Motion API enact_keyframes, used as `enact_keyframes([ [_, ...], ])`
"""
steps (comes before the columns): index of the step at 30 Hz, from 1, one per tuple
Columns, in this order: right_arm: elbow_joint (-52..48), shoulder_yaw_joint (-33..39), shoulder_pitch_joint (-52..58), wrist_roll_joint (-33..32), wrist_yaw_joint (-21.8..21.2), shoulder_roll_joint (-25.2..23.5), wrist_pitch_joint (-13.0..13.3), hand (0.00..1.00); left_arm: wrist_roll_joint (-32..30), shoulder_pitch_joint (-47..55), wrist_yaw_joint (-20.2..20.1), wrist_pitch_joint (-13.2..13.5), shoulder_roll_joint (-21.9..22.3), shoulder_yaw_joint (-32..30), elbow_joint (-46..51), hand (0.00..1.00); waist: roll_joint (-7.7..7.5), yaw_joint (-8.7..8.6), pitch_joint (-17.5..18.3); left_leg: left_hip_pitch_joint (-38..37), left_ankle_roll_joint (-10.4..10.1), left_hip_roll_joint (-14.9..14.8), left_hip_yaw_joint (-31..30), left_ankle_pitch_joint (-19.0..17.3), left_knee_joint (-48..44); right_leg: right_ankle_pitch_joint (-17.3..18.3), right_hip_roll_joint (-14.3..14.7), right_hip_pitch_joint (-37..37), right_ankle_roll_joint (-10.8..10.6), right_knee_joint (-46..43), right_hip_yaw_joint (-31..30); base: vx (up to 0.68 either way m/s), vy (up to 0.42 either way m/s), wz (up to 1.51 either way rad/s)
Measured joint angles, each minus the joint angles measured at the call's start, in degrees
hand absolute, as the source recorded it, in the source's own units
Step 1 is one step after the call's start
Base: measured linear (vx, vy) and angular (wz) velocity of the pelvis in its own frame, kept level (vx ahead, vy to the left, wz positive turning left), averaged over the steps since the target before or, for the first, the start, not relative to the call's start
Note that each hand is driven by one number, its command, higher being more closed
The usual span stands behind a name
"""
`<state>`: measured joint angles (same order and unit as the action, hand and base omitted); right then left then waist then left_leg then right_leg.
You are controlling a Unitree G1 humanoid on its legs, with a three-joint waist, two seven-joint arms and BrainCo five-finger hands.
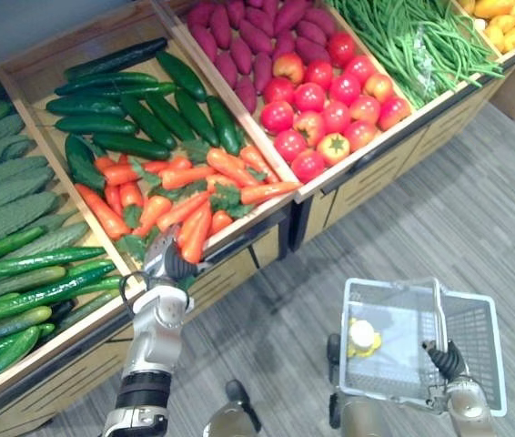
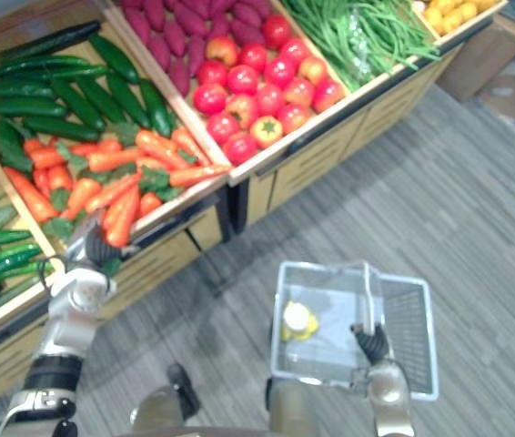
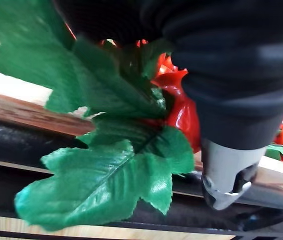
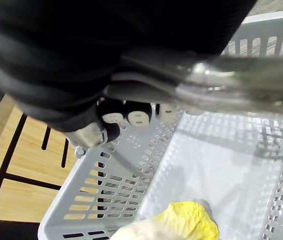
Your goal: Pick vegetable in the basket
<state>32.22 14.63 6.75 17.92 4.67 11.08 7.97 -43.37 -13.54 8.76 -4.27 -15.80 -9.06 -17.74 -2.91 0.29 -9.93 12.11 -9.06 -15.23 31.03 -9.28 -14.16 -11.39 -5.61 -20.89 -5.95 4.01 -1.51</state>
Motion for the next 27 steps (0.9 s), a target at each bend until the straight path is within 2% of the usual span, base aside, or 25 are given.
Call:
enact_keyframes([
  [14, 0.20, -0.51, -0.52, 0.01, 0.15, 1.49, 0.27, 1.00, 0.51, -3.11, 2.46, 0.01, -2.20, -2.18, -2.24, 1.00, -0.05, -0.03, -1.63, -1.38, -0.06, 0.19, 0.59, -0.10, 0.71, -0.01, 0.03, 0.98, 0.00, 0.47, -0.38, -0.02, -0.041, -0.02],
  [20, 0.46, -0.43, -0.66, 0.03, 0.15, 1.48, 0.28, 1.00, 2.50, -2.32, 2.11, -0.05, -0.94, -1.53, -1.81, 1.00, -0.50, -0.17, -2.06, -2.38, -0.05, 0.50, 0.24, -0.10, 1.17, -0.01, -0.20, 2.33, -0.01, 0.99, -0.29, -0.02, -0.033, 0.02],
  [25, 1.99, 0.43, -1.00, 0.09, 0.14, 1.40, 0.27, 1.00, 2.44, 2.26, 2.27, -0.07, -0.61, -3.17, 13.16, 1.00, -0.45, -0.11, -2.08, -3.78, -0.02, 0.73, -0.29, -0.07, 1.68, 0.00, -0.24, 3.88, 0.00, 1.12, 0.04, -0.02, -0.041, 0.03],
  [27, 2.15, 0.84, -0.99, 0.13, 0.14, 1.39, 0.27, 1.00, 2.41, 2.74, 2.50, -0.04, -0.33, -4.23, 15.16, 1.00, -0.45, 0.00, -2.08, -4.39, 0.01, 0.98, -0.32, -0.05, 1.92, 0.01, -0.39, 4.41, 0.00, 1.14, 0.07, -0.04, -0.041, 0.02],
])
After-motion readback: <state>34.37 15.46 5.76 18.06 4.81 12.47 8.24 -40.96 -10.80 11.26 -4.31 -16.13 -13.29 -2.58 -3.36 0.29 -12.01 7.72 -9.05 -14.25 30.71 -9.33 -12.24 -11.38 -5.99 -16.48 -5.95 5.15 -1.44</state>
